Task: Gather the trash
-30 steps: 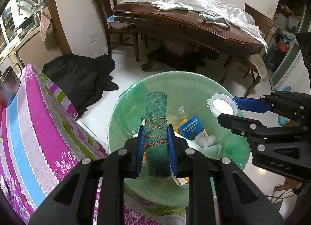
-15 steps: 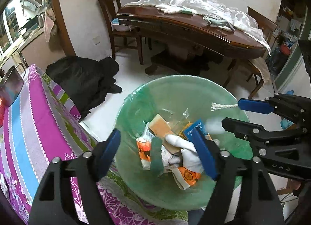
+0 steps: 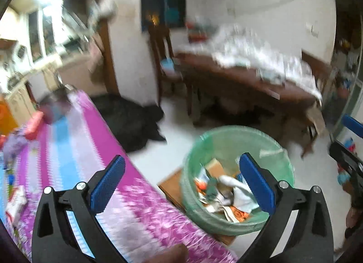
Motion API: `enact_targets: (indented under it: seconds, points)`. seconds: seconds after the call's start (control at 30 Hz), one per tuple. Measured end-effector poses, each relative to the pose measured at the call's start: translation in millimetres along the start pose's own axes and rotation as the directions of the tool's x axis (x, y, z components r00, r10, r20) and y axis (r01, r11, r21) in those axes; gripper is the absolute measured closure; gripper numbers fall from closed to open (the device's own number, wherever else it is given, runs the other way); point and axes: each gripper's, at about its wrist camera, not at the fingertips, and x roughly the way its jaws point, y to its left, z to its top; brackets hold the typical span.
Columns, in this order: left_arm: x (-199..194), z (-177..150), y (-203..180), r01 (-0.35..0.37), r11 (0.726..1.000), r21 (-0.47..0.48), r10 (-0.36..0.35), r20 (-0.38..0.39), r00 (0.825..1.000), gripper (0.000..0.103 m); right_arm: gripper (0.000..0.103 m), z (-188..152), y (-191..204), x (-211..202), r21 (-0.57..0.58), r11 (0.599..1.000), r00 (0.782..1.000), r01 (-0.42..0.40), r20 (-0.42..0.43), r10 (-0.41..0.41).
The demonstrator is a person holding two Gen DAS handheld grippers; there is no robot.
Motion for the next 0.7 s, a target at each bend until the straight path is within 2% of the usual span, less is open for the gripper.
enact_targets:
  seconds: [0.07,0.17,0.37,0.53,0.6,0.7]
  points:
    - [-34.4,-8.0,5.2,-0.02,1.0,-0.013,0.021,0.086,0.996,0.006,0.005,-7.2,13.6,-32.8,-0.01,1.0,0.996,0.017,0.09,-0.016]
    - [-73.4,-26.6,6.6,-0.001,1.0,-0.014,0.003,0.146,0.989,0.006,0.005,-23.8,31.2,-67.1,-0.008,0.999,0.986,0.048,0.159,-0.046]
    - [-108.4,-76.0,-1.8,0.005,1.0,-0.012,-0.003,0.145,0.989,0.006,0.005,-74.9,46.5,-112.5,0.066,0.996,0.988,0.056,0.139,-0.065]
    - [-121.4,-117.5,-19.6,-0.067,0.997,0.042,0.06,0.157,0.986,0.006,0.005,-118.9,51.4,-147.6,0.164,0.984,0.988,0.071,0.126,-0.092]
    - [-128.8,-126.9,-25.2,-0.025,0.999,0.038,0.019,0.16,0.987,0.006,0.005,-133.2,55.6,-160.9,0.162,0.981,0.981,0.108,0.143,-0.131]
    - [-139.6,-136.4,-32.5,-0.007,0.999,0.036,0.0,0.188,0.982,0.006,0.005,-150.2,58.1,-172.4,0.154,0.979,0.977,0.134,0.147,-0.157]
